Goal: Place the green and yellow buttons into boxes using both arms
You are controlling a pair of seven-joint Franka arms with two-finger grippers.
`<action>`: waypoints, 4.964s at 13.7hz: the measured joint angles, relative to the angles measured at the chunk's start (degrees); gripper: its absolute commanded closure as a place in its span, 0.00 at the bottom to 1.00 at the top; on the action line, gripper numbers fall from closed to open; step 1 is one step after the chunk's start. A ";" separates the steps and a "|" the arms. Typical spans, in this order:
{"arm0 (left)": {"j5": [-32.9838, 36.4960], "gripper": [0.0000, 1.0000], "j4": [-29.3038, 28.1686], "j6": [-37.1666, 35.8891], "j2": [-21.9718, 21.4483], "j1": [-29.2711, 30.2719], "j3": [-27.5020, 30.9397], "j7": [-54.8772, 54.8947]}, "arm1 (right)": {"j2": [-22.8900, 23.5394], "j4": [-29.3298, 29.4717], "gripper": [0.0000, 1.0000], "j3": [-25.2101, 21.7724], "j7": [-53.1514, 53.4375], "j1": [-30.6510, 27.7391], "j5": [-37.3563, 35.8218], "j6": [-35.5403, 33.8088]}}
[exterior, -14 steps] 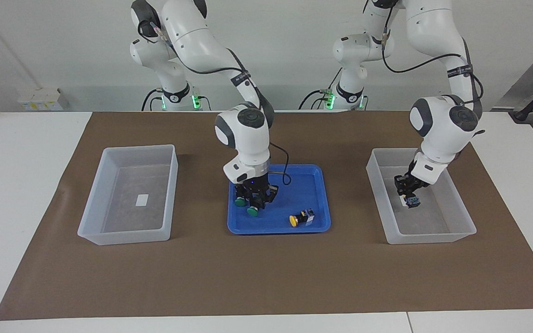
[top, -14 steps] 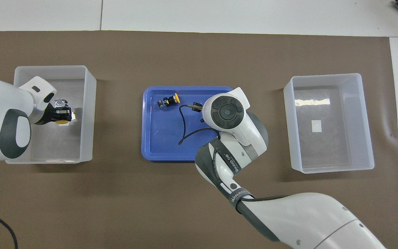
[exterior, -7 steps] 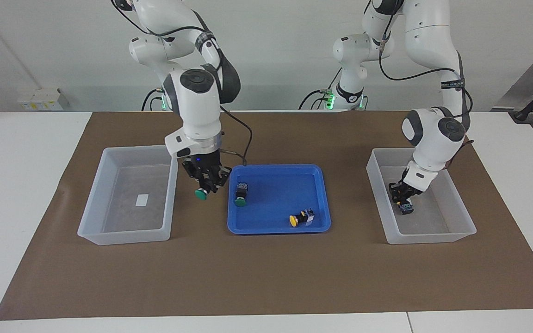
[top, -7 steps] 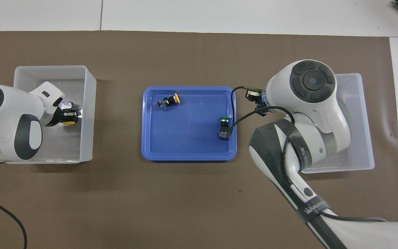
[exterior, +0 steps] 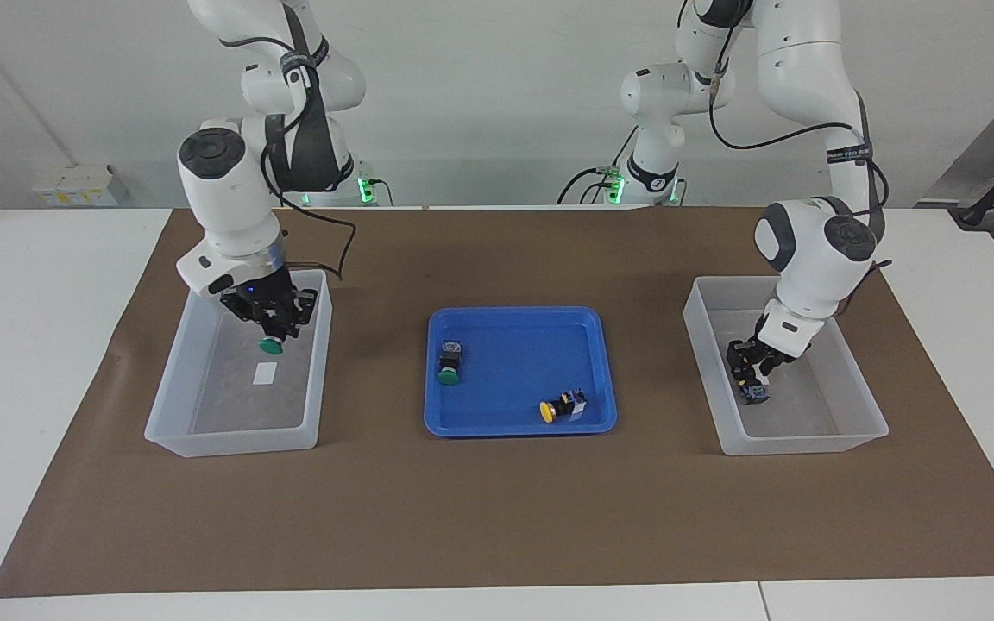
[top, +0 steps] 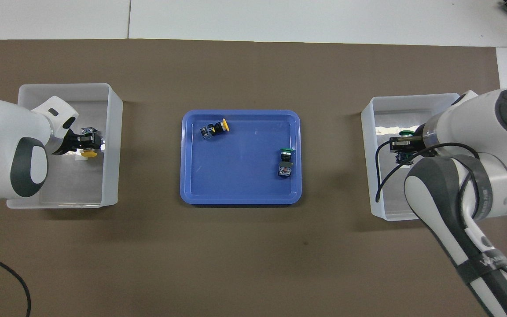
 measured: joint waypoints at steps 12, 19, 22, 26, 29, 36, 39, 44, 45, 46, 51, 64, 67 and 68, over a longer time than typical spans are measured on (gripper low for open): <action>0.49 0.31 19.74 -25.60 -2.22 -8.74 -1.28 -14.93 | 6.98 -11.14 1.00 0.01 -18.33 -7.73 3.24 23.43; -0.73 0.33 17.94 -20.67 -1.87 -18.76 -1.66 -52.52 | 11.43 -8.06 0.00 0.04 -18.35 -8.01 3.29 24.57; -1.87 0.33 14.52 -14.56 -1.98 -21.65 -1.69 -66.44 | 11.46 -7.70 0.00 0.17 -18.32 -7.99 3.33 24.58; -2.05 0.33 9.83 -4.69 -1.98 -25.68 -1.68 -86.01 | 7.28 -5.67 0.00 0.44 -13.73 -7.03 3.59 21.16; -2.05 0.33 5.64 2.93 -1.73 -27.47 -1.66 -97.52 | 1.62 -2.23 0.00 0.61 -7.74 -5.93 3.66 12.82; -2.03 0.32 3.50 11.52 3.72 -29.85 -1.53 -110.30 | -0.99 4.15 0.00 0.71 5.38 -0.63 3.76 5.61; -2.03 0.32 3.49 14.13 5.07 -29.90 -1.08 -111.54 | 0.76 6.17 0.00 0.79 14.12 4.21 3.76 5.62; -2.03 0.32 3.46 18.00 6.43 -29.90 -0.76 -112.22 | 7.75 13.22 0.00 0.90 27.21 13.44 2.96 5.74; -2.03 0.32 3.45 18.86 6.86 -29.90 -0.69 -112.31 | 9.16 14.12 0.00 0.92 29.02 15.03 0.60 5.76; -2.03 0.32 3.43 19.87 7.35 -29.91 -0.61 -112.49 | 10.44 14.70 0.00 0.93 31.32 16.51 -1.99 5.76; -2.03 0.32 3.36 22.69 8.44 -29.92 0.21 -112.93 | 15.98 16.10 0.05 0.94 37.66 22.25 -6.74 5.90; -2.03 0.37 2.34 28.45 9.88 -29.96 0.92 -114.86 | 20.25 9.44 0.21 0.82 48.54 27.13 -12.29 9.35; -2.03 0.65 0.37 31.83 9.94 -30.18 0.92 -114.90 | 20.17 9.21 0.21 0.85 48.54 27.15 -12.49 9.55; -2.03 0.80 0.14 32.31 9.94 -30.21 0.92 -114.90 | 20.14 9.13 0.22 0.86 48.52 27.15 -12.51 9.78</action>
